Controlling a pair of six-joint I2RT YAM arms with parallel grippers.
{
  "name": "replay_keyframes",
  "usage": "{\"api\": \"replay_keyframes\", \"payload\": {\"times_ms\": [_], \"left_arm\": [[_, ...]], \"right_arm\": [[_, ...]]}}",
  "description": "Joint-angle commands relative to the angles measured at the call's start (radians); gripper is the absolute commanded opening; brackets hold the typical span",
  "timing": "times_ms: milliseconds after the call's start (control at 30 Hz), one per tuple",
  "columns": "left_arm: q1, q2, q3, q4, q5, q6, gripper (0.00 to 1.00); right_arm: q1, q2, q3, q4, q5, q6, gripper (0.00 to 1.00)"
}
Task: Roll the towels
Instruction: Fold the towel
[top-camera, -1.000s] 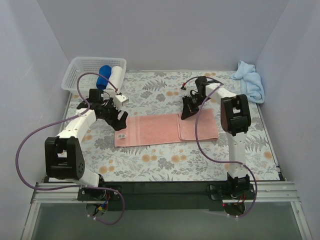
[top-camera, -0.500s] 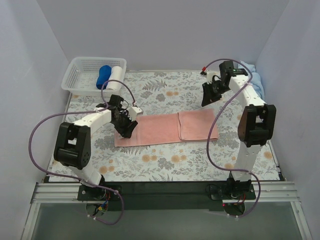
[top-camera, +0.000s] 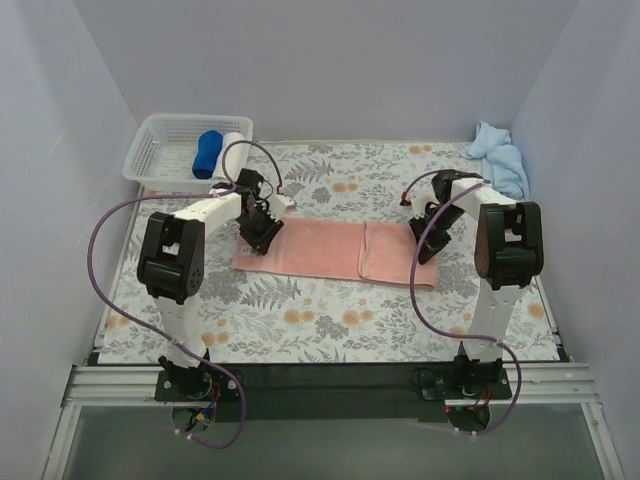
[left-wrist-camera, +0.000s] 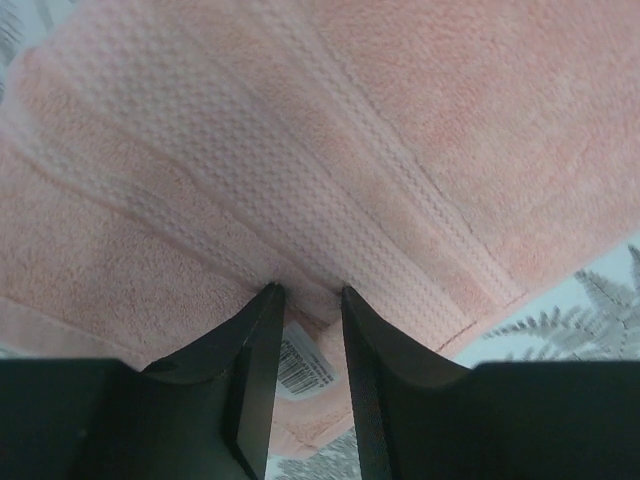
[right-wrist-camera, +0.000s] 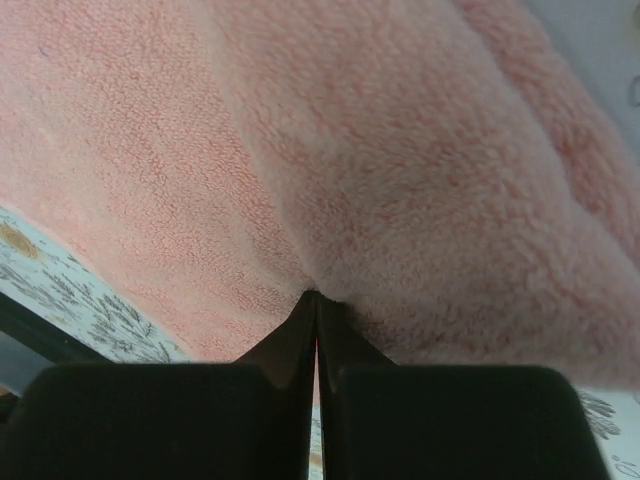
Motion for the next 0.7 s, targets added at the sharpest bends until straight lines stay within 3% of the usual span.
{"api": "replay_keyframes", "payload": {"times_ms": [0, 167, 400, 533, 667], "left_arm": [[-0.001, 0.143, 0.138, 0.071, -0.066, 0.022, 0.28], [0.002, 0.345, 0.397, 0.087, -0.044, 0.016, 0.31], [0.005, 0.527, 0.816, 0.05, 0.072, -0.049, 0.46], [0.005, 0.436, 0.786, 0.07, 0.158, -0.096, 0.5], [-0.004, 0.233, 0.602, 0.122, 0.23, -0.16, 0.53]], "right_arm": [[0.011, -0.051, -0.079, 0.0, 0.024, -0.043, 0.03], [0.093, -0.134, -0.213, -0.023, -0.026, -0.066, 0.03], [0.27, -0.171, -0.222, -0.069, -0.229, -0.059, 0.04], [0.268, -0.187, -0.133, -0.114, -0.305, -0.028, 0.09], [0.18, -0.189, -0.023, -0.198, -0.388, -0.039, 0.14]]}}
